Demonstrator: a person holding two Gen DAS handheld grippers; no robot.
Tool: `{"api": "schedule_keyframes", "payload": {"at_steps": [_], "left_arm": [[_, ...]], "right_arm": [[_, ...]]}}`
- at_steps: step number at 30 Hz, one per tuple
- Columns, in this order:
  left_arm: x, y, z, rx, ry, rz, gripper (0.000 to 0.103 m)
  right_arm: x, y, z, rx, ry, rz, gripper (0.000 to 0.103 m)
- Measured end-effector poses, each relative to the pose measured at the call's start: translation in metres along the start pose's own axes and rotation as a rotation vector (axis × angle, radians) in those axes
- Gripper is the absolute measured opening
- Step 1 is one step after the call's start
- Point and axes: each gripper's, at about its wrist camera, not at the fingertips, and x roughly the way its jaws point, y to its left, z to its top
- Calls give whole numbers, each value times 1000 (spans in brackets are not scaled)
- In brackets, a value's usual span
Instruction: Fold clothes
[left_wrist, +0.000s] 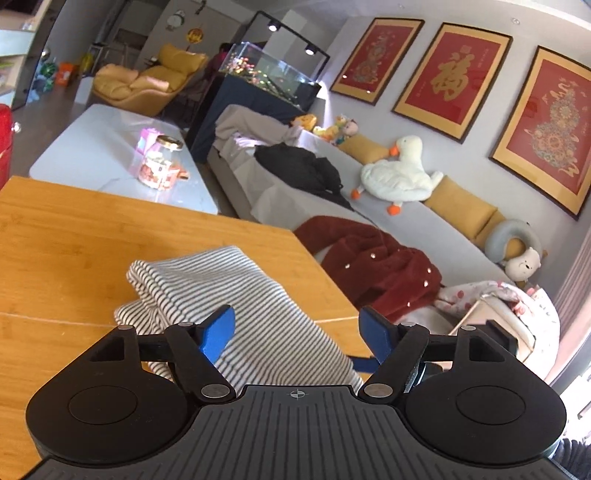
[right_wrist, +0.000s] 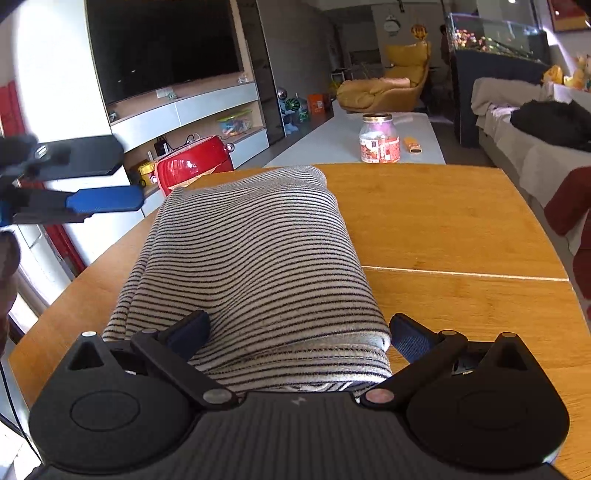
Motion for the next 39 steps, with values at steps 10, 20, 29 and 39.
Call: {"api": "schedule_keyframes", "payload": {"at_steps": [10, 20, 29, 39], "left_arm": [[39, 36, -7, -17, 93, 78, 70], [37, 36, -7, 37, 113, 91, 71], [38, 45, -5, 16, 115, 70, 74], [18, 25, -1, -18, 111, 161, 89]], "right_arm": [[-18, -26, 30, 80, 10, 176, 102], [27, -46, 28, 294, 140, 310, 74], [20, -41, 9, 295, 115, 251, 68], [9, -31, 0, 200, 44, 188, 73]]}}
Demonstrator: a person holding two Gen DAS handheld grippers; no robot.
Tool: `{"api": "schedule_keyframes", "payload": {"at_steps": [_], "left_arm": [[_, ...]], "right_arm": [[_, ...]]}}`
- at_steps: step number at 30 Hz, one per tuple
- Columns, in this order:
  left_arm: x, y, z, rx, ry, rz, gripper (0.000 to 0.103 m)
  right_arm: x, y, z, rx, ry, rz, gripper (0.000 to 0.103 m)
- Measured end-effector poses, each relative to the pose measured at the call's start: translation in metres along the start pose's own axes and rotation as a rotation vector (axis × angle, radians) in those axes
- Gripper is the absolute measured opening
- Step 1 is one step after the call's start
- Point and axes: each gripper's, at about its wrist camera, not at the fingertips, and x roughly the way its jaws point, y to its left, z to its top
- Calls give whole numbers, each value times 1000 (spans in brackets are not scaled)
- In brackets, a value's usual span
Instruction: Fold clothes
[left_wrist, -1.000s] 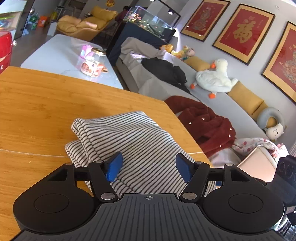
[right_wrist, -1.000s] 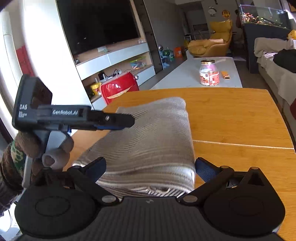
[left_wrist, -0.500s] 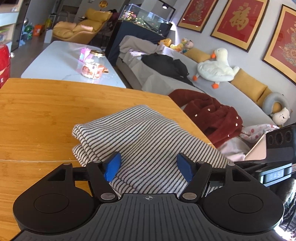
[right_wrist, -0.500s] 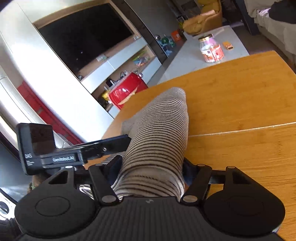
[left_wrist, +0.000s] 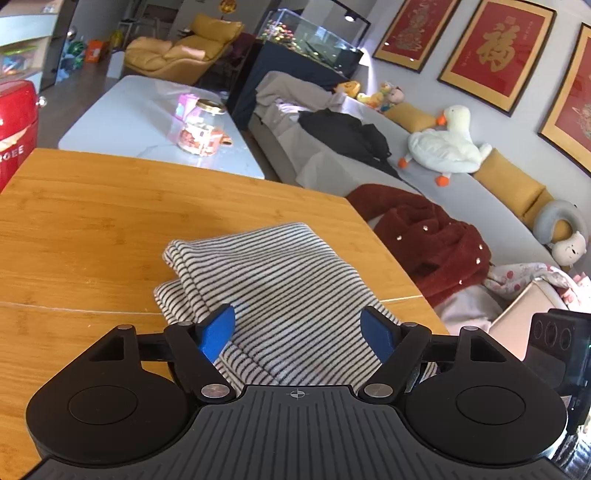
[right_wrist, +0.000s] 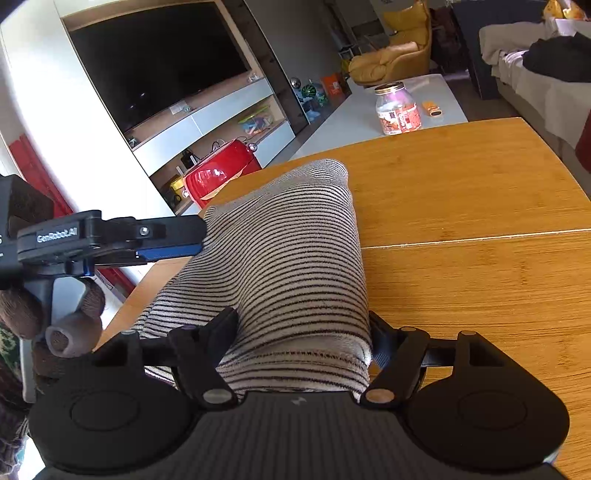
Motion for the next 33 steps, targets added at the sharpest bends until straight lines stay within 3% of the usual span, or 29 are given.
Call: {"api": "schedule_keyframes", "payload": {"at_steps": [4, 8, 11, 16, 19, 25, 30, 33], "left_arm": [[-12, -2, -12, -23, 40, 21, 94], [-6, 5, -26, -93, 115, -11, 94], [2, 3, -34, -74, 135, -4, 85], [8, 5, -42, -43, 151, 1, 81], [8, 6, -44, -20, 152, -1, 81], [9, 6, -45, -9, 155, -9, 82], [10, 6, -44, 7, 165, -11, 84], [12, 6, -43, 22, 170, -10, 84]], "right_arm": [[-1, -3, -2, 2, -9, -2, 74], [-4, 1, -1, -22, -15, -20, 74], [-8, 4, 2, -52, -14, -34, 76], [-20, 5, 25, -100, -45, -90, 92], [-20, -3, 55, -63, -57, -58, 97], [36, -28, 101, 91, 80, 56, 98], [88, -37, 95, 163, 211, 109, 97], [81, -26, 93, 75, 173, 141, 79]]}}
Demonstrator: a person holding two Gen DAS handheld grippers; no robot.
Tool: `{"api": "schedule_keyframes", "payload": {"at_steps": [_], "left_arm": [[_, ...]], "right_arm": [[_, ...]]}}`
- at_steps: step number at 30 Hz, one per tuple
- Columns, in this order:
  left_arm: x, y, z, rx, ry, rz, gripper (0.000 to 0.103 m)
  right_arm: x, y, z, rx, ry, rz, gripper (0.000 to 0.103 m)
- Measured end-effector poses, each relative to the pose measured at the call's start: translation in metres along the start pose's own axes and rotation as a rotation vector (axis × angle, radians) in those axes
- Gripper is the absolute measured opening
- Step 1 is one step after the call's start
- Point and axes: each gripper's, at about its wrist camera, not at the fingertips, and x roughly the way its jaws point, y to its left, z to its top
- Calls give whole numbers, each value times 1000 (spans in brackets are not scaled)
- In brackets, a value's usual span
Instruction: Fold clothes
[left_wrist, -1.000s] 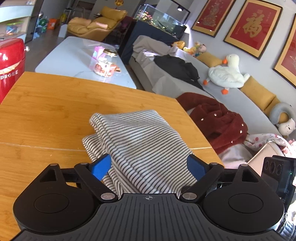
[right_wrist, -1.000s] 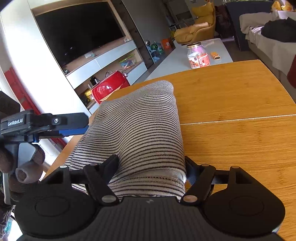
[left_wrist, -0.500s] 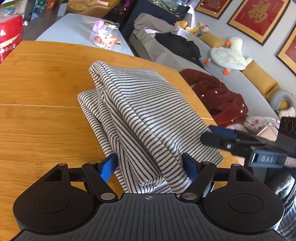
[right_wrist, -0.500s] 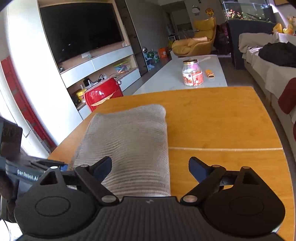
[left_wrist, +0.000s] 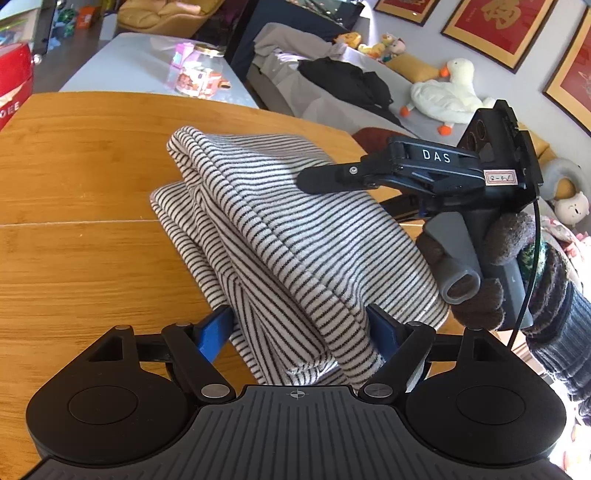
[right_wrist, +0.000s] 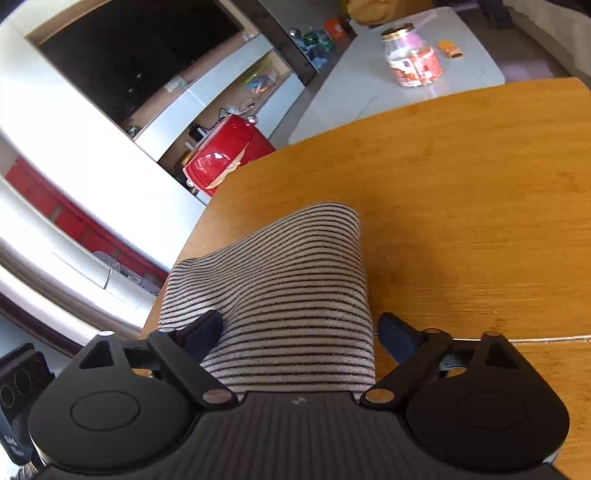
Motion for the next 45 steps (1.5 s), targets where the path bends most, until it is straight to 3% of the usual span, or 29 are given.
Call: {"api": "schedule_keyframes", "payload": {"at_steps": [3, 6, 9, 12, 14, 21, 27, 29, 30, 31, 34, 37, 41, 43, 45], "left_arm": [[1, -1, 1, 17, 3, 1, 85], [3, -4, 0, 39, 4, 10, 87], [3, -6, -1, 45, 1, 16, 87], [4, -4, 1, 20, -6, 14, 88], [5, -4, 2, 15, -8, 19, 88], [6, -2, 3, -25, -8, 32, 90], [2, -1, 6, -70, -27, 16, 89], [1, -4, 10, -58, -38, 31, 88], [0, -5, 11, -49, -42, 39, 88], [0, -6, 12, -39, -45, 46, 88], [-1, -10, 15, -9, -54, 68, 88], [-1, -11, 16, 7, -56, 76, 89], [0, -11, 11, 22, -53, 75, 90], [1, -10, 9, 27, -54, 74, 90], [1, -8, 9, 22, -55, 65, 91]], "right_arm": [[-16, 11, -2, -37, -62, 31, 71], [-29, 14, -3, -46, -103, 68, 69], [-28, 4, -5, -53, -100, -25, 69], [-29, -7, -10, -9, -108, -61, 69], [-38, -7, -15, 6, -119, -64, 72], [-77, 13, -52, -142, -110, -99, 87], [-77, 0, -83, -66, -21, -77, 93], [-77, 0, -89, -50, -23, -50, 86], [-81, 4, -88, -51, -40, -31, 68], [-86, 8, -87, -53, -60, -11, 64], [-99, 16, -82, -50, -93, 45, 60], [-94, 17, -81, -84, -58, -34, 60], [-89, 11, -84, -62, -23, -52, 65], [-91, 10, -80, -45, -34, -33, 78], [-90, 3, -73, 2, -55, 4, 83]]}}
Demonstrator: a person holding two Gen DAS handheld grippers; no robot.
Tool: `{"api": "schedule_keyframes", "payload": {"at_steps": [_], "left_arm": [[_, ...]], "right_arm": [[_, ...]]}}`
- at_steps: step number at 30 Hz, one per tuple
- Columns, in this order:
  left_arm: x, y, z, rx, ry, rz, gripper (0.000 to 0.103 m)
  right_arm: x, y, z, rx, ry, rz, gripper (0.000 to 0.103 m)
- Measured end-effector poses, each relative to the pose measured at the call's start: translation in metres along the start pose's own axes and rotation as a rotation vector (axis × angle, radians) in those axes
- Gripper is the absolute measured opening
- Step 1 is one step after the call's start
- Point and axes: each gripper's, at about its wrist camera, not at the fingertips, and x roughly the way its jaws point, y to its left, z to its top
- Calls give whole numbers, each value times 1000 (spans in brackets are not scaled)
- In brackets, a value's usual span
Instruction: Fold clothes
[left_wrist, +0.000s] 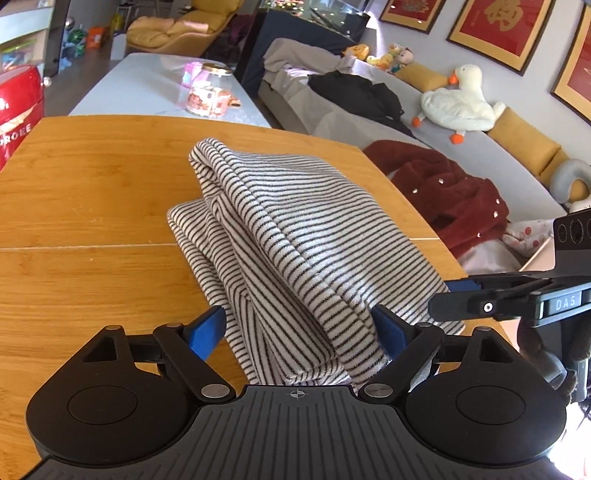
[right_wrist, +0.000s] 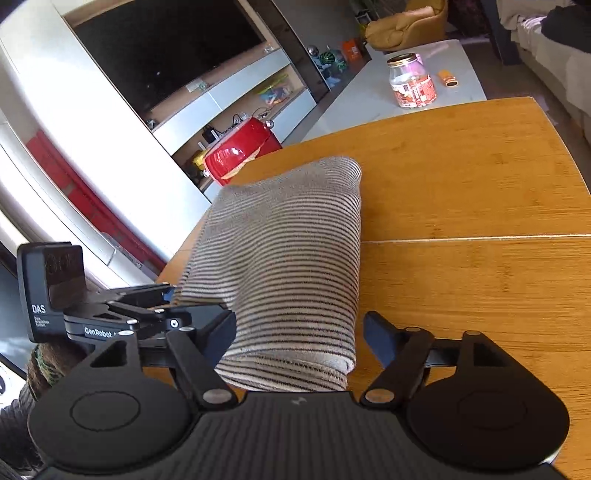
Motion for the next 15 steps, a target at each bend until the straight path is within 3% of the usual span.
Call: {"api": "schedule_keyframes", "payload": {"at_steps": [3, 5, 9, 15], "left_arm": [[0, 4, -2, 1, -4, -10, 91], [-1, 6, -4, -2, -6, -19, 91], [-5, 13, -8, -5, -6, -22, 91], [-21, 38, -10, -43, -9, -1, 92]], "right_arm": [[2, -10, 12, 75, -32, 56, 86], [15, -18, 19, 112, -16, 35, 85], [40, -9, 22, 116, 45, 44, 64], [33, 48, 26, -108, -8, 65, 55]]}}
